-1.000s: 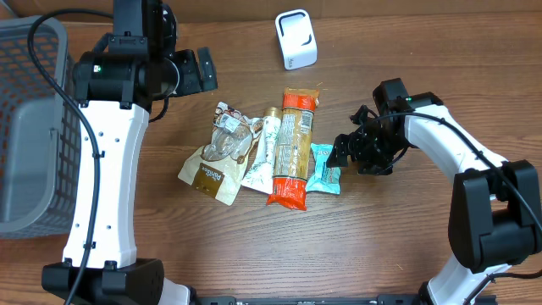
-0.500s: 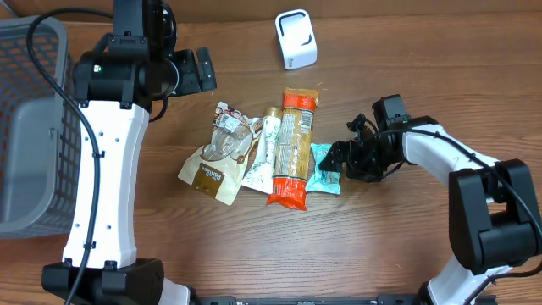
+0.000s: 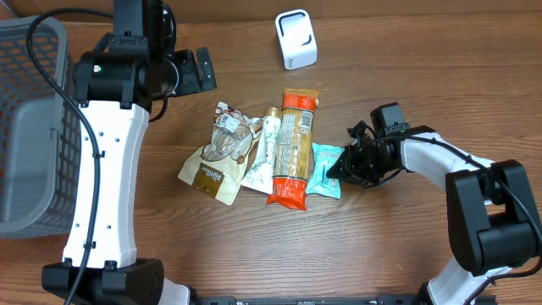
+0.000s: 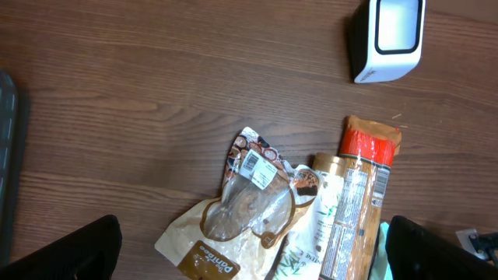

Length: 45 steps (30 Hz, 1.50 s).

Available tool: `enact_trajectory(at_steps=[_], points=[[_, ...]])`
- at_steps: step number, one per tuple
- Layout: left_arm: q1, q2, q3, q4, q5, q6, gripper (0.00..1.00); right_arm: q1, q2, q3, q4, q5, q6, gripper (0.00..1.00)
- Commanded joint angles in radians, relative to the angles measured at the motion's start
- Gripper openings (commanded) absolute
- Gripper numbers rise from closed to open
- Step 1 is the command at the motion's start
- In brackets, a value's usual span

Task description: Scan the item barcode

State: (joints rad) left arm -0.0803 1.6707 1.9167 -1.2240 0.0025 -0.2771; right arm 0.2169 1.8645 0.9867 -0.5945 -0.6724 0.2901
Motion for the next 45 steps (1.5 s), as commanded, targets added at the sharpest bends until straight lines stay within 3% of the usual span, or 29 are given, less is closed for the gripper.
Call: enact_trajectory(at_steps=[1,7,11,18,26,32,45], points=[[0.003,-0.004,-0.008,0.001,-0.013,0.019,1.0,0.005,0.016,-0.011,0.006,0.032,0.006,0.04],[0.003,-0.004,-0.008,0.001,-0.013,0.019,1.0,-0.005,0.014,0.018,-0.017,0.033,0.006,0.04],[0.003,-0.004,-0.008,0.001,-0.013,0.019,1.0,-0.005,-0.009,0.095,-0.129,0.076,0.001,0.04],[0.003,-0.004,-0.008,0.001,-0.013,0.019,1.0,0.016,-0.134,0.282,-0.449,0.386,0.014,0.04],[0.003,-0.004,-0.008,0.001,-0.013,0.019,1.0,0.156,-0.213,0.362,-0.712,0.864,0.238,0.04],[0.003,-0.004,-0.008,0.001,-0.013,0.019,1.0,0.312,-0.134,0.362,-0.817,1.117,0.394,0.04],[0.003,-0.004,-0.008,0.001,-0.013,0.019,1.0,0.426,0.184,0.363,-0.772,1.106,0.397,0.04]])
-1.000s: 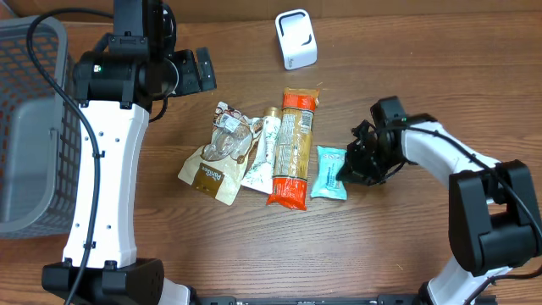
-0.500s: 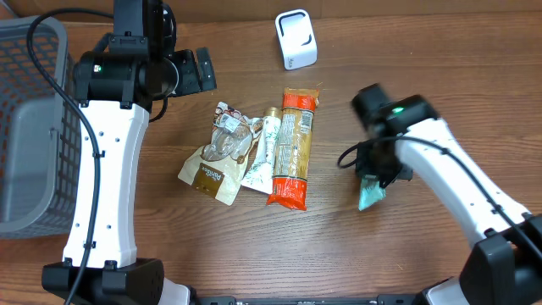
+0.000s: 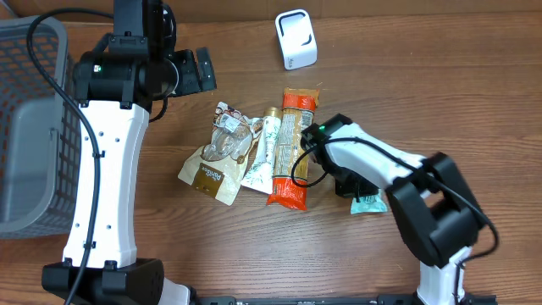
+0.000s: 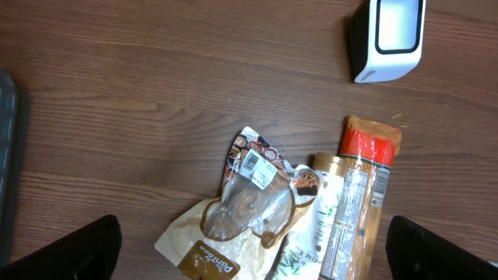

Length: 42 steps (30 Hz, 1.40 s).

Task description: Scan the item barcode

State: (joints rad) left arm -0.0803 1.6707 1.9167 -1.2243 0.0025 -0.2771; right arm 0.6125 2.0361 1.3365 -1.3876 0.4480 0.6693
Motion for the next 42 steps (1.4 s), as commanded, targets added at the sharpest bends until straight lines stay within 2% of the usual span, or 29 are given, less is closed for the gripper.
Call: enact_trajectory(at_steps=[1,9,11,14,17,26,27,30,36,42], points=[[0.003,-0.004,-0.008,0.002,-0.013,0.019,1.0,0.04,0.013,0.014,0.031,-0.024,0.018,0.04],[0.003,-0.004,-0.008,0.002,-0.013,0.019,1.0,0.09,0.012,0.098,0.049,-0.07,0.004,0.04],[0.003,-0.004,-0.008,0.002,-0.013,0.019,1.0,0.079,0.012,0.121,0.056,-0.098,-0.035,0.14],[0.003,-0.004,-0.008,0.002,-0.013,0.019,1.0,0.054,0.012,0.149,0.078,-0.165,-0.102,0.36],[0.003,-0.004,-0.008,0.001,-0.013,0.019,1.0,0.007,0.006,0.164,0.103,-0.251,-0.156,0.46],[0.003,-0.004,-0.008,0.001,-0.013,0.019,1.0,-0.19,-0.016,0.161,0.229,-0.617,-0.391,0.49],[0.003,-0.004,-0.008,0.001,-0.013,0.019,1.0,-0.223,-0.016,0.158,0.246,-0.714,-0.449,0.51],[0.003,-0.004,-0.008,0.002,-0.013,0.019,1.0,-0.266,-0.016,0.148,0.262,-0.83,-0.504,0.58],[0.003,-0.004,-0.008,0.002,-0.013,0.019,1.0,-0.299,-0.016,0.068,0.322,-0.925,-0.514,0.66],[0.003,-0.004,-0.008,0.002,-0.013,0.019,1.0,-0.337,-0.015,-0.029,0.391,-0.932,-0.515,0.66]])
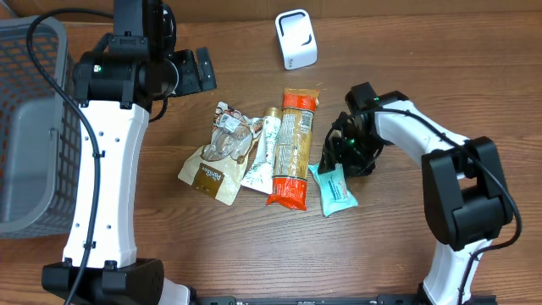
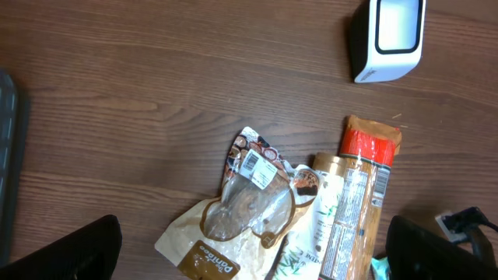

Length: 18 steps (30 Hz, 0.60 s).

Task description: Scan the item barcode

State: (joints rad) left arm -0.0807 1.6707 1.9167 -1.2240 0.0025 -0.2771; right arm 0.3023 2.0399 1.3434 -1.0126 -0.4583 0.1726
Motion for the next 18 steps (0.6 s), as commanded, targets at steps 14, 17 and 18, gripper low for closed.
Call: enact_trajectory(at_steps=[14,17,18], points=[[0.003,-0.004,-0.008,0.001,-0.013,0.019,1.0,-0.008,-0.019,-0.079,0.087,-0.195,-0.102,0.04],[0.003,-0.004,-0.008,0.001,-0.013,0.019,1.0,-0.022,-0.019,-0.068,0.08,-0.195,-0.095,0.04],[0.003,-0.004,-0.008,0.001,-0.013,0.019,1.0,-0.033,-0.023,-0.06,0.065,-0.194,-0.096,0.04]])
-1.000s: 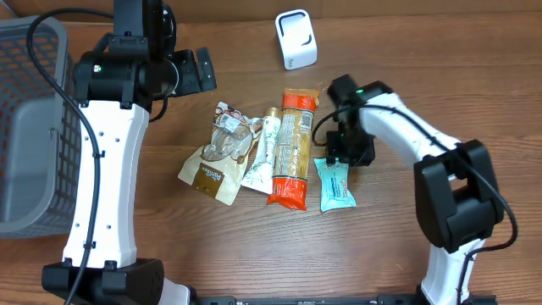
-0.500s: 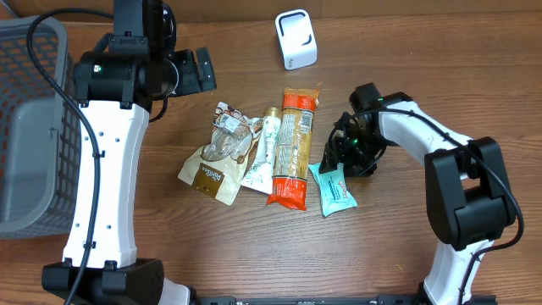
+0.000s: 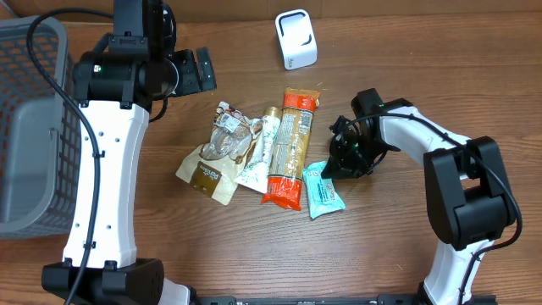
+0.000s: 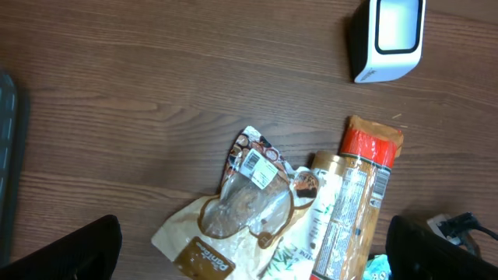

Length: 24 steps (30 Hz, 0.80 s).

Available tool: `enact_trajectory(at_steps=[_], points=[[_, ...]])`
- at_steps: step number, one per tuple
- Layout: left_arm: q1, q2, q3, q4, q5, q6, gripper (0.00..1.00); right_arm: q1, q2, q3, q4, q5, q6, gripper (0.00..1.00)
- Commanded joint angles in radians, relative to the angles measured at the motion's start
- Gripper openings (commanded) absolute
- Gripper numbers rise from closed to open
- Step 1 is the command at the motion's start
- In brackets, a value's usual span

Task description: Scan the item barcode

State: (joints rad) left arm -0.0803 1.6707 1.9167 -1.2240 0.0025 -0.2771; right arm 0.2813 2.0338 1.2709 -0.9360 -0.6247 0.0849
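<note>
The white barcode scanner (image 3: 295, 38) (image 4: 387, 39) stands at the back of the table. Below it lie a clear and brown pouch (image 3: 216, 157) (image 4: 249, 204) with a barcode label, a white and green pouch (image 3: 258, 157), a long orange and tan package (image 3: 290, 148) (image 4: 354, 202) and a small teal packet (image 3: 324, 191). My right gripper (image 3: 340, 161) is low at the teal packet's upper right end; its jaws are hidden under the wrist. My left gripper (image 3: 190, 72) (image 4: 253, 260) hangs open high above the pile, holding nothing.
A grey wire basket (image 3: 30, 127) stands at the left edge of the table. The right arm's cable (image 4: 451, 225) shows at the lower right of the left wrist view. Bare wood lies in front of the pile and to its right.
My right gripper has shifted a little left and down. The teal packet has slid left against the orange package, and the pile's lower ends have been nudged left. The left arm has not moved.
My right gripper was first at the teal packet's right edge, beside the orange package. Then the arm was bent over the packet, which lay further right and nearer the front. After that the packet lay tilted near the orange package, and now it touches it.
</note>
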Motion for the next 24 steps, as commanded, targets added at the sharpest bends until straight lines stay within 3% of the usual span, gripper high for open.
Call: enact_trajectory(at_steps=[1,4,7,13,17,24], points=[[0.002,-0.004,-0.008,0.001,-0.013,0.019,1.0,-0.024,-0.022,0.023,-0.028,-0.024,-0.008,0.04],[0.002,-0.004,-0.008,0.001,-0.013,0.019,1.0,-0.067,-0.068,0.071,-0.103,0.032,-0.005,0.04],[0.002,-0.004,-0.008,0.001,-0.013,0.019,1.0,-0.079,-0.147,0.123,-0.181,0.231,0.068,0.04],[0.002,-0.004,-0.008,0.001,-0.013,0.019,0.99,0.033,-0.24,0.216,-0.392,0.884,0.385,0.04],[0.002,-0.004,-0.008,0.001,-0.013,0.019,1.0,0.156,-0.187,0.215,-0.5,1.154,0.587,0.04],[0.002,-0.004,-0.008,0.001,-0.013,0.019,1.0,0.203,0.013,0.216,-0.552,1.252,0.653,0.04]])
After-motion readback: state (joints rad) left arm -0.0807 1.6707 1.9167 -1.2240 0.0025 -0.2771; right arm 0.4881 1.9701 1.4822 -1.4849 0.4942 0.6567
